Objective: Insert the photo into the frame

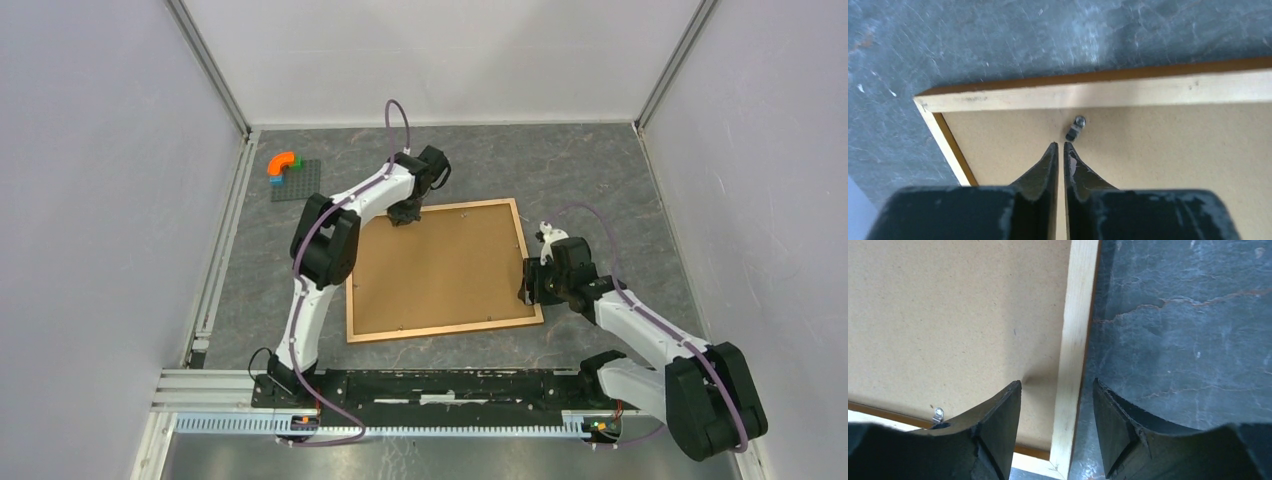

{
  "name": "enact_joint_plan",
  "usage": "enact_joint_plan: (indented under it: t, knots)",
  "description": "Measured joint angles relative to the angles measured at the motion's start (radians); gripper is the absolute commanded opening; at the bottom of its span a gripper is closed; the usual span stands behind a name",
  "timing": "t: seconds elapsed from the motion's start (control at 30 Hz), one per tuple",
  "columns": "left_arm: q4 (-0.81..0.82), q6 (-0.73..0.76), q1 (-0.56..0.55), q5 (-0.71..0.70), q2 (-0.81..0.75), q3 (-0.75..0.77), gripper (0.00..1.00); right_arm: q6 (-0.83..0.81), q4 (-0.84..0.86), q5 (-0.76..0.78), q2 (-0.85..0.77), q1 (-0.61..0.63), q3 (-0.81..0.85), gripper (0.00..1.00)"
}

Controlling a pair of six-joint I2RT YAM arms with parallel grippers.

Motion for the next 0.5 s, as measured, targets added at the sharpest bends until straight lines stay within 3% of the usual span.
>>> enact_joint_plan:
  t: [0.1,0.17,0.4,0.5]
  knots:
    - [0.023,-0.030,0.003,0.056,-0.070,-0.074,0.55,-0.026,-0.057,0.032,-0.011,0.001,0.027,0.64]
    - [0.045,-0.068,0.004,0.113,-0.190,-0.214,0.70,-0.043,-0.081,0.048,-0.011,0.001,0.060,0.64]
    - [0.077,-0.303,-0.037,0.323,-0.796,-0.683,0.89,-0.076,-0.068,0.053,0.026,0.001,0.169,0.64]
    - [0.135,-0.546,-0.154,0.398,-1.006,-0.870,0.91,-0.077,-0.053,0.038,0.064,0.001,0.178,0.63]
